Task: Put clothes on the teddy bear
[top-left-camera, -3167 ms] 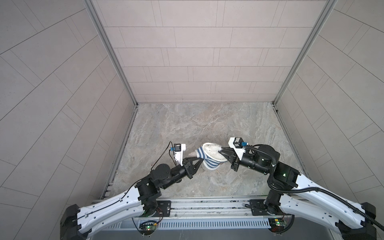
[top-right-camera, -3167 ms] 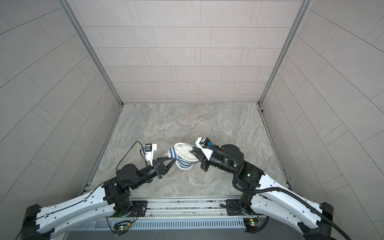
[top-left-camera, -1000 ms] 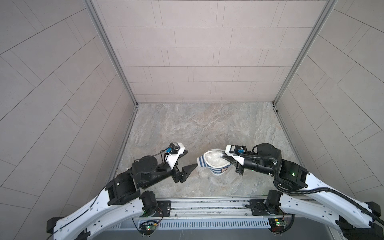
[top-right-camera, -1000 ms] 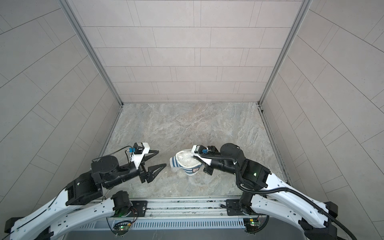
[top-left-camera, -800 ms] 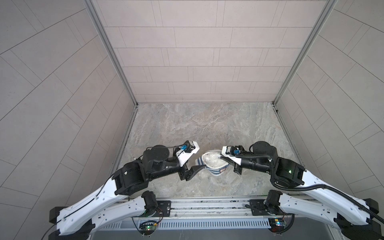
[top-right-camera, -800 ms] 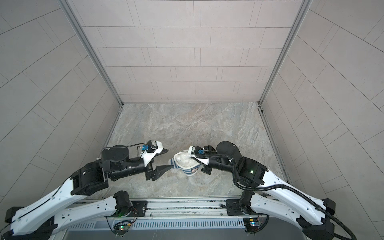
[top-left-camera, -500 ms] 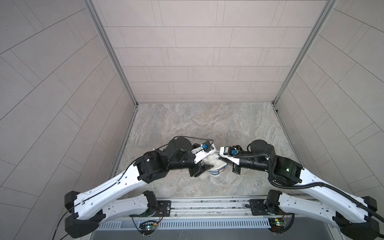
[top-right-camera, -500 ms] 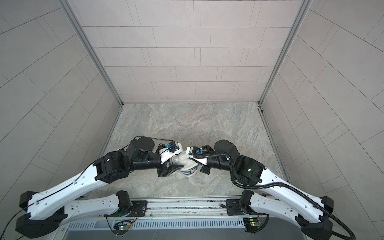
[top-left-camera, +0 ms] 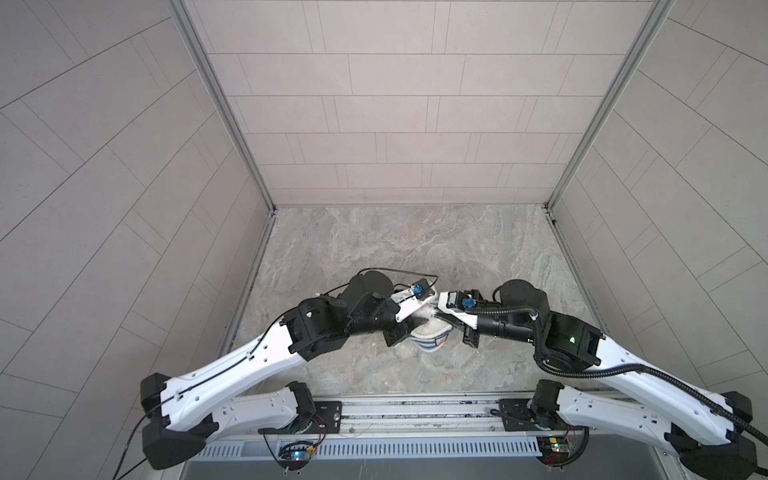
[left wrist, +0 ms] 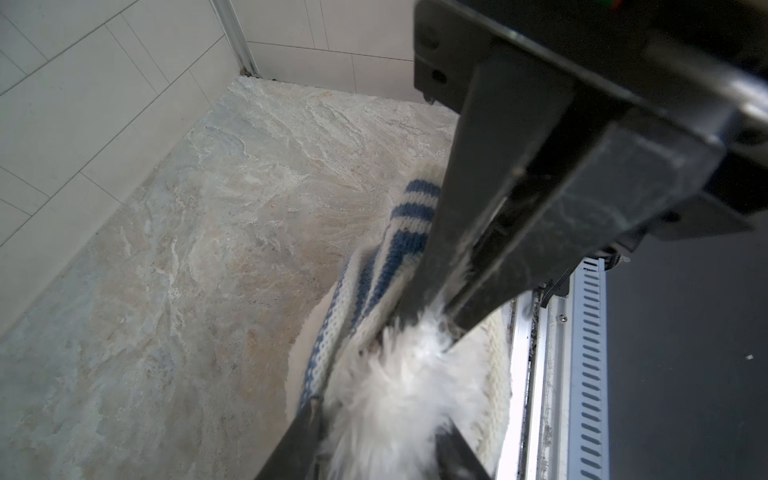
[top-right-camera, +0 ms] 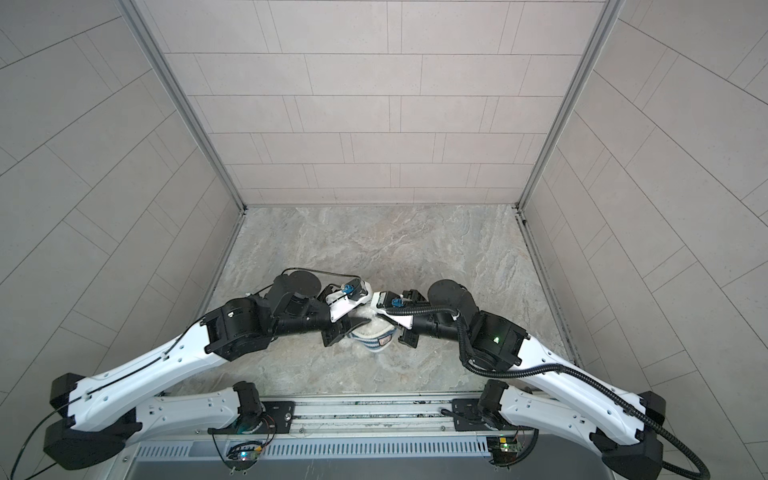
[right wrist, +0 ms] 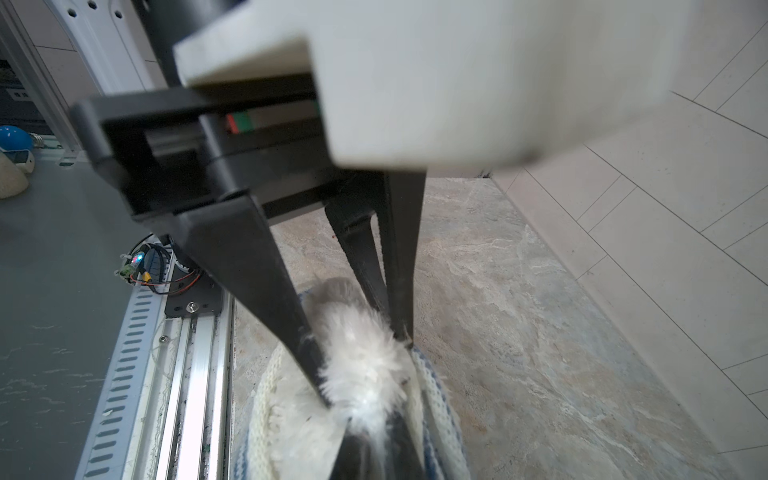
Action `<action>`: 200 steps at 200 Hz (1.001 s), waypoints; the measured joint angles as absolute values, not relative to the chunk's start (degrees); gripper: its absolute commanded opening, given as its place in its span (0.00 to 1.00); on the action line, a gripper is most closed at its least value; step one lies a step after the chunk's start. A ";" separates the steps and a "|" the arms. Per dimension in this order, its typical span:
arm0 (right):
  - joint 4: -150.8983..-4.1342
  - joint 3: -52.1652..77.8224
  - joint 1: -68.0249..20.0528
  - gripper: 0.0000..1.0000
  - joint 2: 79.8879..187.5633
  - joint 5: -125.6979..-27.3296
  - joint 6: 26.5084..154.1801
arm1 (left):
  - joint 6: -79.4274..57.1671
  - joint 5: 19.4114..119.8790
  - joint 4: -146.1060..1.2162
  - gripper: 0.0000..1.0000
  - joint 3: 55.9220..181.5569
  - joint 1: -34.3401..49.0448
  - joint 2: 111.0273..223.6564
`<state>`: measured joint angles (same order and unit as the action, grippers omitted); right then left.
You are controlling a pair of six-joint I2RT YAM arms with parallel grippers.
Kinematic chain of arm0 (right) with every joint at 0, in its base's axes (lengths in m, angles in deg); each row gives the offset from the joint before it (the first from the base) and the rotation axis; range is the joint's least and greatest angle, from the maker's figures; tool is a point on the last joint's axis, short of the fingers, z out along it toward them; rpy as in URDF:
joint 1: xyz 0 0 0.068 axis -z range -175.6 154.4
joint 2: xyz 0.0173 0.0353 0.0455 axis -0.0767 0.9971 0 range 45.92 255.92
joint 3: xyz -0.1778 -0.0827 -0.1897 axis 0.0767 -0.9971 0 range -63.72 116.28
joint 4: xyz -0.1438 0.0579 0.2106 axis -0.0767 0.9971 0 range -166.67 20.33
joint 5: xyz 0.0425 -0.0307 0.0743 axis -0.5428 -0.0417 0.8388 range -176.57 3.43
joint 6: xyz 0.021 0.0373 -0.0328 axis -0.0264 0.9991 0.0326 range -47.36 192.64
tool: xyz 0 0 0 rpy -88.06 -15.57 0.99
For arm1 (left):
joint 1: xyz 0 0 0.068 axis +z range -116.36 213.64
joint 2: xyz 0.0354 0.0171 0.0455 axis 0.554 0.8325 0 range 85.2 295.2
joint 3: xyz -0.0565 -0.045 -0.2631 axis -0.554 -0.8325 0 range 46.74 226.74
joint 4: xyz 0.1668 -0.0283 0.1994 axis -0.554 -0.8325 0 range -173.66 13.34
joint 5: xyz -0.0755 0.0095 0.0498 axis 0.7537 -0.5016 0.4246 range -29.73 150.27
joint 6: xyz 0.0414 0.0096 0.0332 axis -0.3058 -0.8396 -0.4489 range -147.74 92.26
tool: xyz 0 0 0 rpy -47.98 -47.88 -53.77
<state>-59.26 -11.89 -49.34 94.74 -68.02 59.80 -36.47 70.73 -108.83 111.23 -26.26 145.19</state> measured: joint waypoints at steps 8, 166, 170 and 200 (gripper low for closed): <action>-59.37 -11.89 -49.34 0.00 94.76 -68.63 60.04 | -36.95 70.38 -108.11 0.09 110.79 -26.37 144.88; -63.34 -25.79 -51.04 0.60 77.43 -85.66 88.37 | -30.02 63.59 -92.54 0.00 91.03 -22.30 126.69; -63.63 -26.18 -51.04 0.59 77.08 -85.88 89.92 | -29.85 63.59 -92.33 0.00 90.84 -22.30 126.48; -68.55 -30.49 -50.96 0.54 76.12 -86.01 100.59 | -28.97 63.78 -89.99 0.00 89.79 -22.30 125.34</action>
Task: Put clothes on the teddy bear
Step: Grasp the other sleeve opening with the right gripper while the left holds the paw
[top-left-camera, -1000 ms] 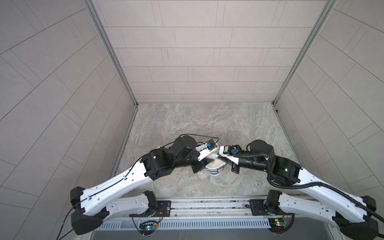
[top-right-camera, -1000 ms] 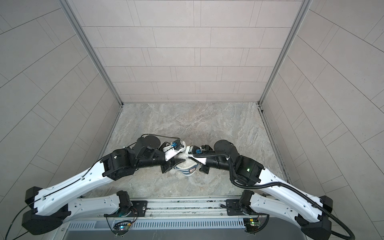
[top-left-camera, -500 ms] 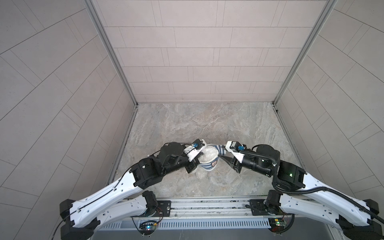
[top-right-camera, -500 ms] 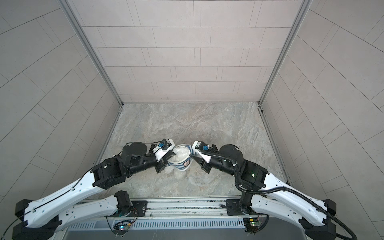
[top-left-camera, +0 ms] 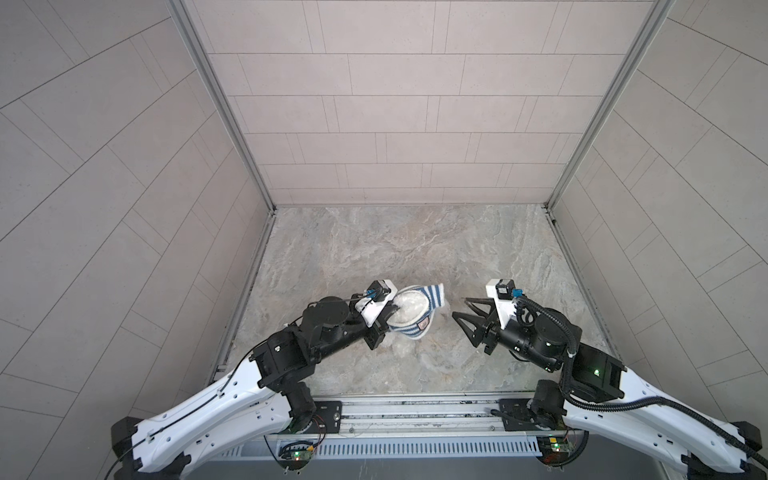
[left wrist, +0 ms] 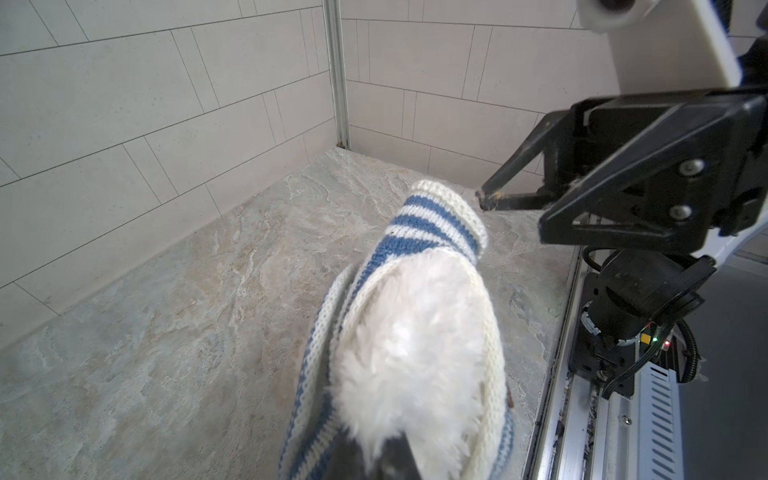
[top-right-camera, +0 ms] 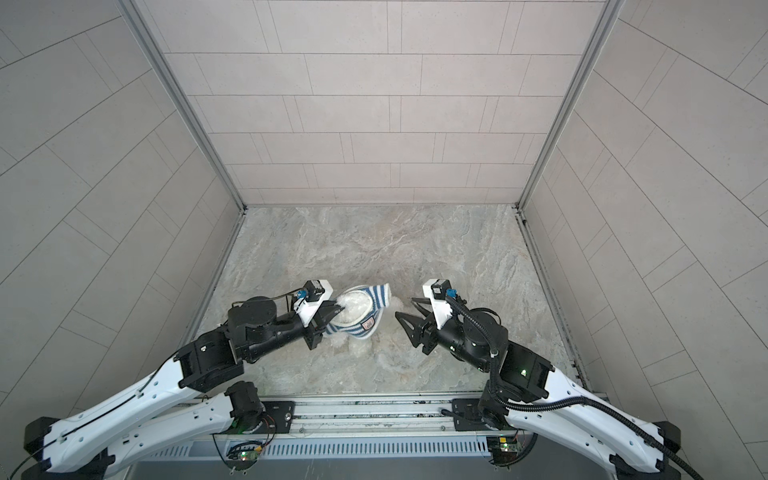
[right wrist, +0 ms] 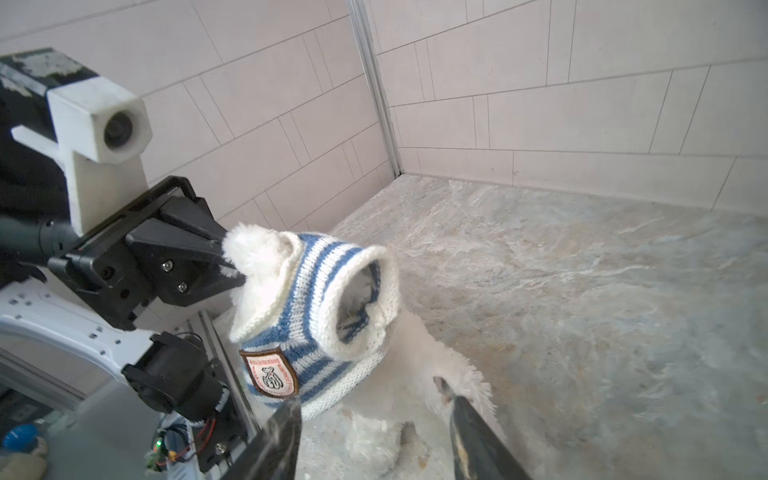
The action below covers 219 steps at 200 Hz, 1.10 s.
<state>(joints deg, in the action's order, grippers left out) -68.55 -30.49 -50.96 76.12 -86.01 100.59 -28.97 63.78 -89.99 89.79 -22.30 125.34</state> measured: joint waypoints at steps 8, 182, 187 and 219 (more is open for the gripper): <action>-69.33 -31.91 -50.96 0.52 76.01 -86.05 102.64 | -28.75 64.09 -89.35 0.00 89.41 -22.30 125.14; -87.74 -35.12 -48.81 0.00 88.18 -79.45 114.84 | -28.14 68.92 -85.90 0.00 85.59 -22.37 120.97; -87.80 -35.12 -48.77 0.00 88.18 -79.41 114.95 | -28.16 68.94 -85.90 0.00 85.57 -22.37 120.86; -85.44 -35.15 -48.35 0.00 86.35 -80.92 113.92 | -28.18 68.83 -85.88 0.00 85.11 -22.45 119.94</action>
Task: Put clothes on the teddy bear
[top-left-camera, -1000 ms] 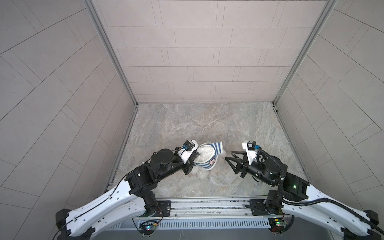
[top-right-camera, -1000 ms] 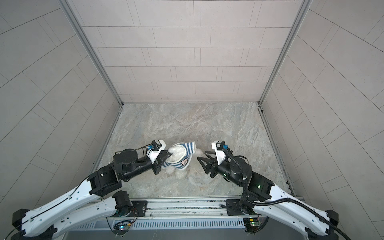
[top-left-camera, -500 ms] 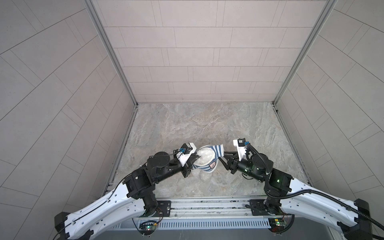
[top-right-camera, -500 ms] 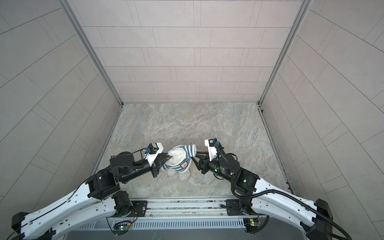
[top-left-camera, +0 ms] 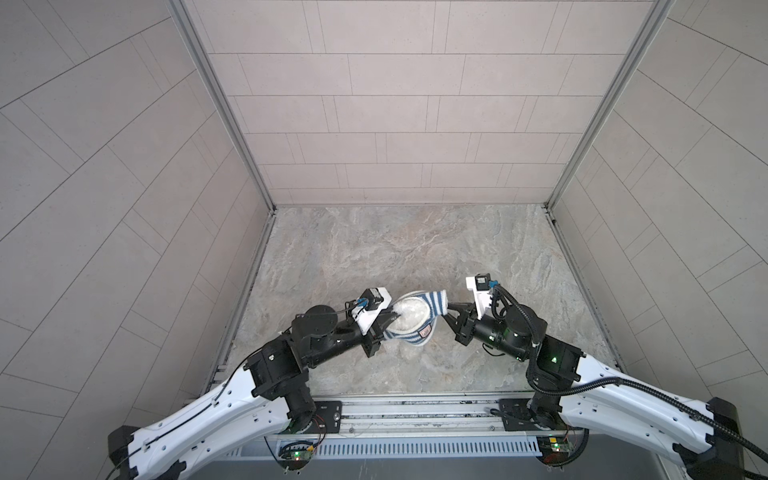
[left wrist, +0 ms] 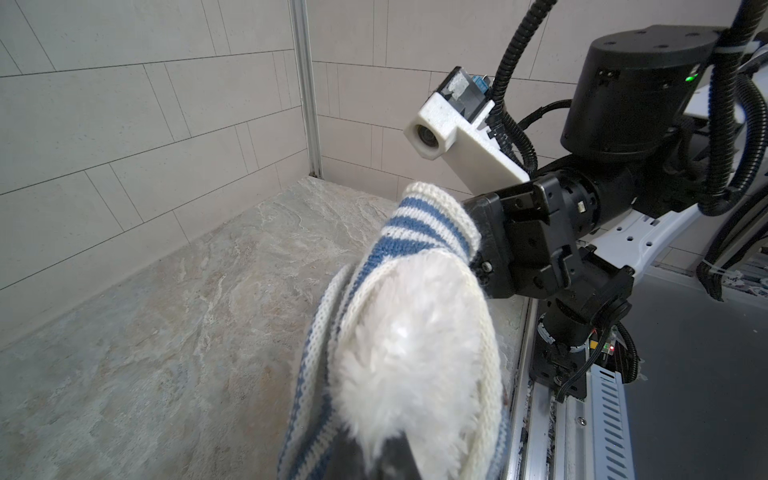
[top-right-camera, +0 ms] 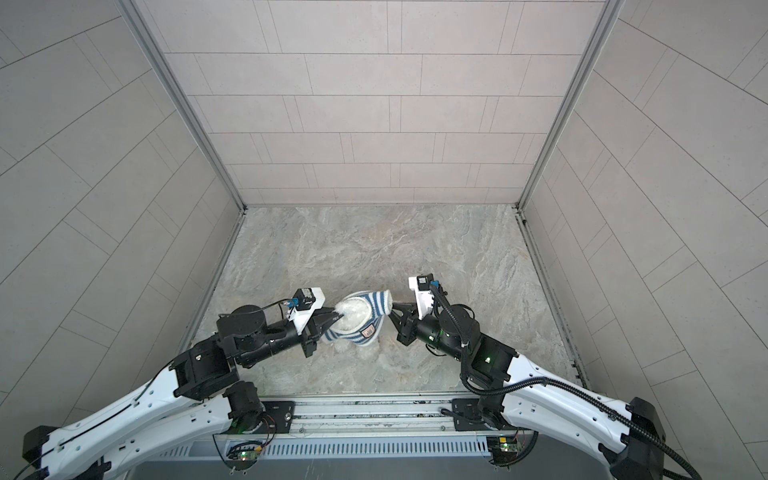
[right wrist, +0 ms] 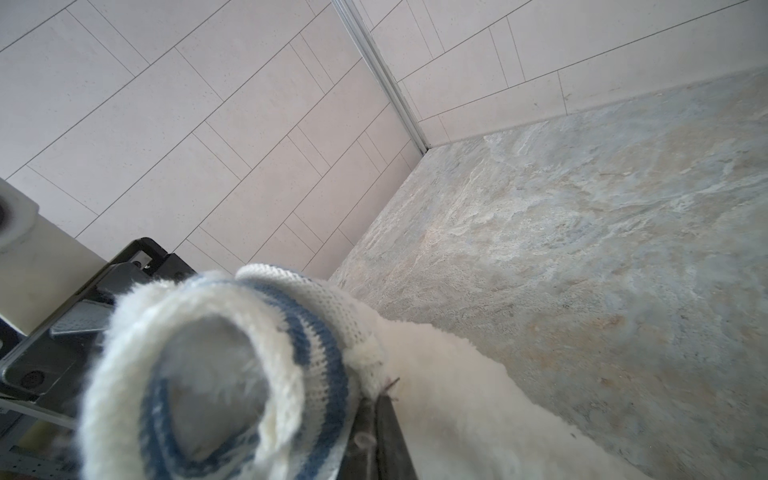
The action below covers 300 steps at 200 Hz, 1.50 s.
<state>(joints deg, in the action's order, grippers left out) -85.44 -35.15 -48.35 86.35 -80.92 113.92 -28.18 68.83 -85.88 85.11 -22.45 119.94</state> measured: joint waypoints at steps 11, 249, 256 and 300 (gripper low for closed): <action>-83.67 -35.39 -47.72 0.00 84.49 -82.42 113.48 | -28.18 68.61 -85.88 0.00 84.76 -22.54 119.37; -75.67 -34.18 -36.01 0.20 90.44 -74.08 99.67 | -35.11 57.92 -89.24 0.00 89.26 -28.27 125.19; -73.64 -33.03 -36.07 0.25 88.18 -74.23 98.71 | -35.73 55.65 -88.85 0.00 91.05 -28.27 126.87; -64.74 -28.37 -36.79 0.41 76.82 -75.32 92.55 | -34.76 41.16 -89.70 0.00 104.76 -27.68 139.26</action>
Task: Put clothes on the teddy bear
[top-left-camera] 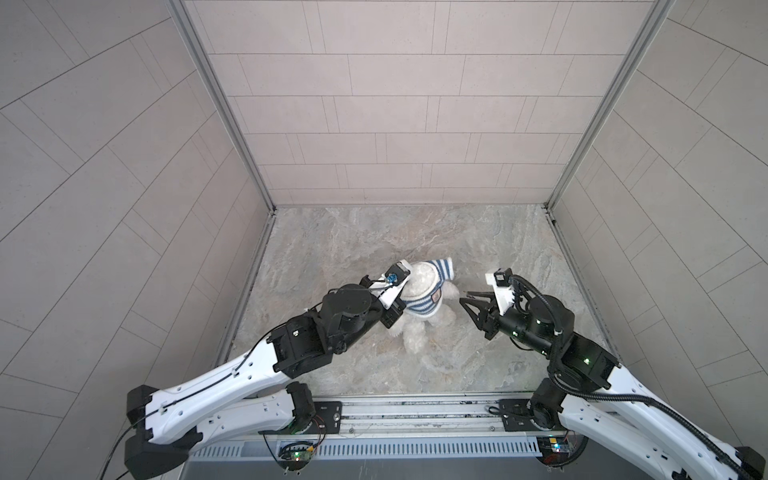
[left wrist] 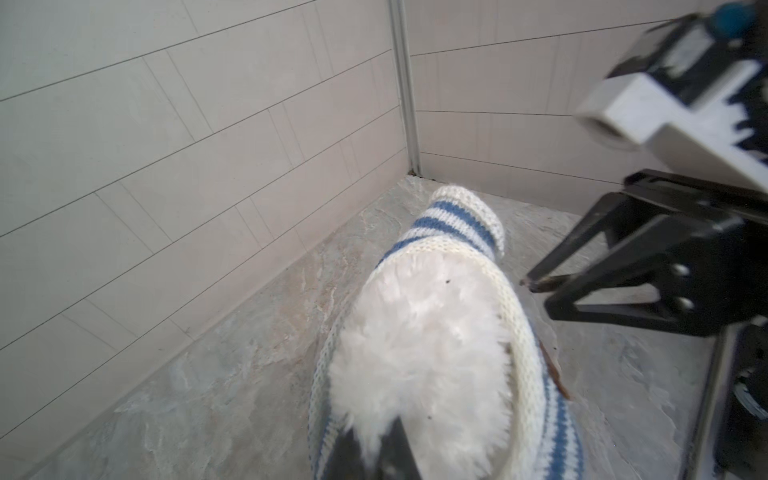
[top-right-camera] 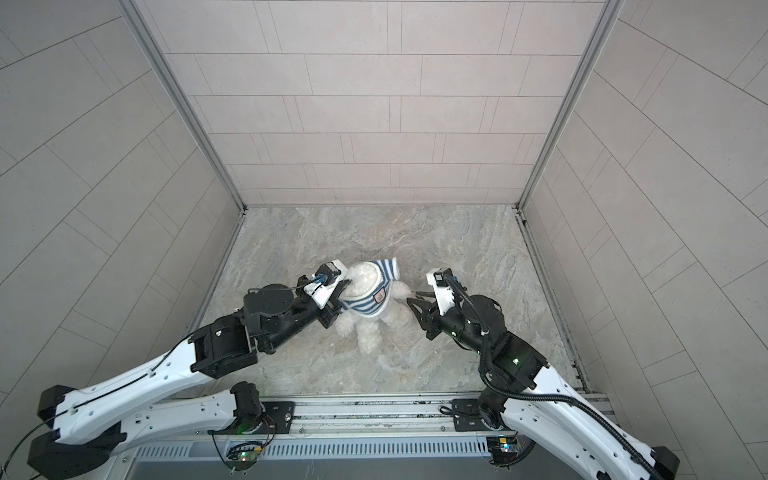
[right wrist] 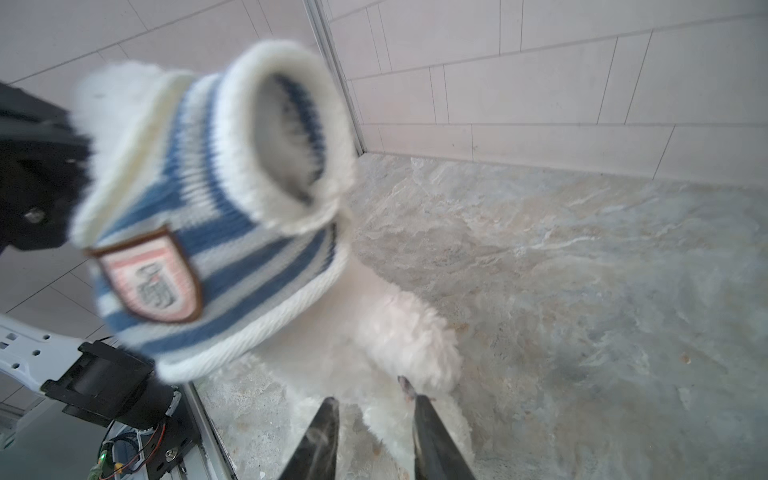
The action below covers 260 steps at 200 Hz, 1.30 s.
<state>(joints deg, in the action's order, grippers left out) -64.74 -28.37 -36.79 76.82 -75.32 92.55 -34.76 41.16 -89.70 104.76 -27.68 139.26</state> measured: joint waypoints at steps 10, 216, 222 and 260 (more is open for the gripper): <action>-64.07 -28.39 -37.54 0.42 74.68 -74.99 91.39 | -32.93 39.46 -90.36 0.00 106.22 -27.24 140.44; -60.46 -34.05 -38.56 0.52 75.18 -80.61 108.79 | -2.79 33.71 -78.36 0.00 89.90 -37.91 161.16; -60.11 -35.36 -38.34 0.53 74.50 -80.79 109.33 | -2.39 34.25 -77.16 0.00 89.61 -38.26 162.06; -59.52 -42.58 -37.21 0.53 71.92 -81.03 112.41 | -0.21 38.14 -70.51 0.09 89.11 -39.66 169.10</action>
<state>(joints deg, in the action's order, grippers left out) -59.52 -42.58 -37.21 71.92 -81.03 112.41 -0.21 38.14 -70.51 89.11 -39.66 169.10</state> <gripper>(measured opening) 0.525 0.070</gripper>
